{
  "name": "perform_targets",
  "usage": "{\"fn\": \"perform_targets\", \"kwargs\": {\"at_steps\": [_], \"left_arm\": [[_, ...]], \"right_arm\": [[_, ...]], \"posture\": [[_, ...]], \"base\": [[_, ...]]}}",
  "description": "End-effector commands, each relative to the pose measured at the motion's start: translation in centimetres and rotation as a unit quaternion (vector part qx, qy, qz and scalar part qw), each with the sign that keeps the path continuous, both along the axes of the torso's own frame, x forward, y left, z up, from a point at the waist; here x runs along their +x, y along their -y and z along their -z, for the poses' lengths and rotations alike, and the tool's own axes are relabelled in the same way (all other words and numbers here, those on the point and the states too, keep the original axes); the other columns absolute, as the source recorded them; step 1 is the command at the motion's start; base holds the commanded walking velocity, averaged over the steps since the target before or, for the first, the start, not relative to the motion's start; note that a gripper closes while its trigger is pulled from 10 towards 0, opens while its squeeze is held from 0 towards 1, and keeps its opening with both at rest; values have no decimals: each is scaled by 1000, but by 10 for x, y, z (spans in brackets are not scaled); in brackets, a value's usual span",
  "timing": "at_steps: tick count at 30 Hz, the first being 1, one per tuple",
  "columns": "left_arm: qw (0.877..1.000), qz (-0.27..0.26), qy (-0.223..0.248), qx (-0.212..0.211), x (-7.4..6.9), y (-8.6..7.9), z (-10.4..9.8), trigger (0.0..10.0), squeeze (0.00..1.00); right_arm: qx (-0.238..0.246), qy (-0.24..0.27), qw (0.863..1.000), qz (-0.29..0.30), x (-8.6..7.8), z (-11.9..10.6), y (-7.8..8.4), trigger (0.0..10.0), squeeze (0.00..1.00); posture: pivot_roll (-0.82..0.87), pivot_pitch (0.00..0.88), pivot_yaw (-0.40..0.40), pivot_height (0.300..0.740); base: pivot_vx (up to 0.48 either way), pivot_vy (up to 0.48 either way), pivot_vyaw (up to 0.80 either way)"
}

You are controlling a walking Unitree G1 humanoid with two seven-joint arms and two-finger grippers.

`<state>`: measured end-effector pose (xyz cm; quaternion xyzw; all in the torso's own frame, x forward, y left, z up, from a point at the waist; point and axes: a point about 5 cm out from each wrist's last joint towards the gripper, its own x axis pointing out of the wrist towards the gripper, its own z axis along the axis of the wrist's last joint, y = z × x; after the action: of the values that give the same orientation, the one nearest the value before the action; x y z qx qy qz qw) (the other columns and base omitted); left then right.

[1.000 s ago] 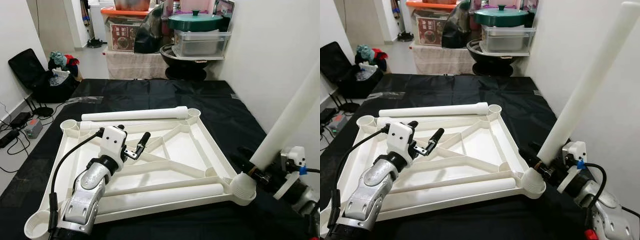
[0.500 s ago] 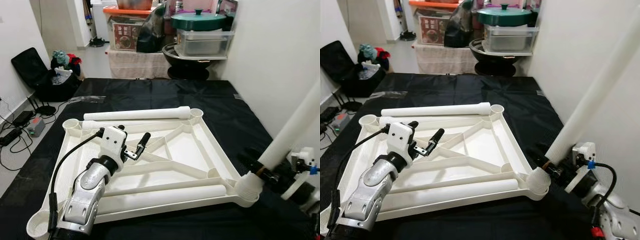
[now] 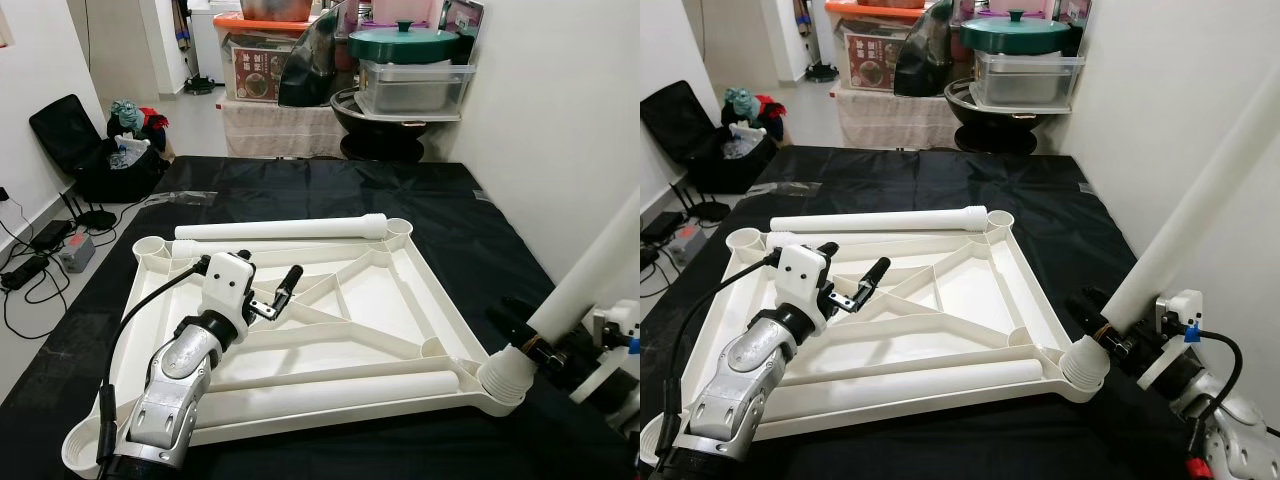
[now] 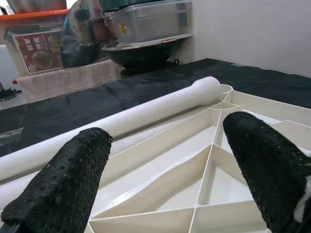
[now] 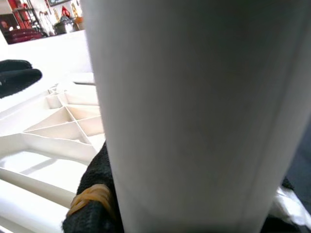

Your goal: Building children table

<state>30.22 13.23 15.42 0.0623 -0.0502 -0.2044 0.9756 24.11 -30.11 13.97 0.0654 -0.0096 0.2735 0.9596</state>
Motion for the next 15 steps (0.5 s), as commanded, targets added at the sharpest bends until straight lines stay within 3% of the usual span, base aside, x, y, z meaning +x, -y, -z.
{"fn": "perform_targets", "kwargs": {"at_steps": [1,3,5,9,15], "left_arm": [[1000,4,0,3,2,1,1,10000,0],[1000,6,0,3,3,2,1,10000,0],[1000,6,0,3,3,2,1,10000,0],[1000,6,1,4,5,1,0,10000,0],[1000,4,1,4,6,0,-1,10000,0]], "right_arm": [[2,-54,998,-31,-8,22,-12,10000,0],[-7,-60,995,-83,-15,29,-36,10000,0],[-7,-60,995,-83,-15,29,-36,10000,0],[-14,-51,990,-133,-19,31,-65,10000,0],[-7,-37,987,-155,-18,28,-84,10000,0]], "posture": [[29,0,-32,740],[28,0,-27,740],[28,0,-27,740],[25,0,-26,740],[22,0,-26,740]], "base": [[0,0,0],[0,0,0],[0,0,0],[0,0,0],[0,0,0]]}}
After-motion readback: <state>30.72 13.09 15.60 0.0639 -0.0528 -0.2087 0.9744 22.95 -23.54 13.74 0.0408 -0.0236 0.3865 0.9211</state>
